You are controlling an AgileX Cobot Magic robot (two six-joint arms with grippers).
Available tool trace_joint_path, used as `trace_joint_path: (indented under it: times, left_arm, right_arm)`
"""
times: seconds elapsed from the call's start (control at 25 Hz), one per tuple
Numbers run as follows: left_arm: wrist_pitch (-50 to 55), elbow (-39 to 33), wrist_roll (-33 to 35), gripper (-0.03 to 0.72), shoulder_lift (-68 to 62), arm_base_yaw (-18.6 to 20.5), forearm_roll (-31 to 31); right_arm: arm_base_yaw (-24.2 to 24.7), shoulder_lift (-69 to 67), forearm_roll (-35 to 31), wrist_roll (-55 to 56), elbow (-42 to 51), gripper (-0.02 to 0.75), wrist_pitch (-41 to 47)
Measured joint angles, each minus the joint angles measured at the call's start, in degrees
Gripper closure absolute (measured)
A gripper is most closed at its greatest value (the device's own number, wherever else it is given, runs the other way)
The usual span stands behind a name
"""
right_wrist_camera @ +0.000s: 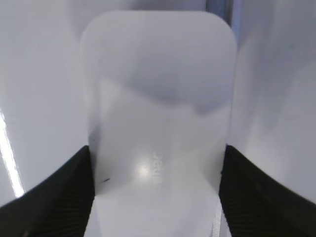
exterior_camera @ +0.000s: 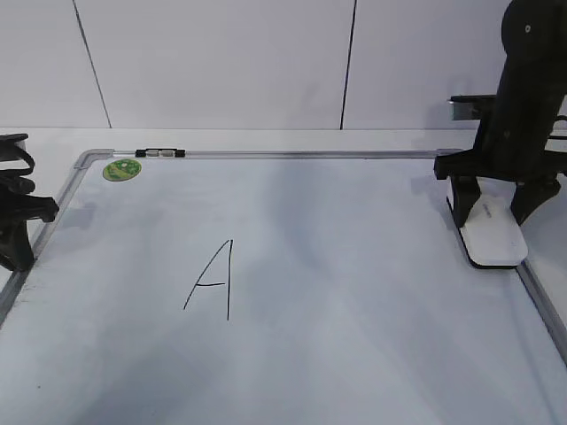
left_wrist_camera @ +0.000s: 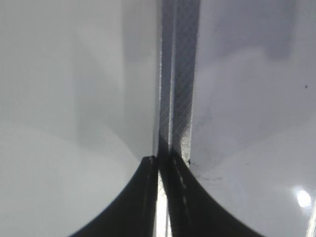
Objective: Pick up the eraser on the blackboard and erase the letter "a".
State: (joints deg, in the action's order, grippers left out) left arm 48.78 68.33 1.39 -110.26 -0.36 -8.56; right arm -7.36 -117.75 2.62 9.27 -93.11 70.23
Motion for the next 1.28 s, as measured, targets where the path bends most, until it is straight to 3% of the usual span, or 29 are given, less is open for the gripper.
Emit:
trace_joint_path:
  times: [1.28]
  left_arm:
    - [0.00, 0.00, 0.04, 0.643, 0.00, 0.17, -0.17]
  right_arm:
    - [0.00, -1.65, 0.06, -0.28, 0.05, 0.173, -0.33]
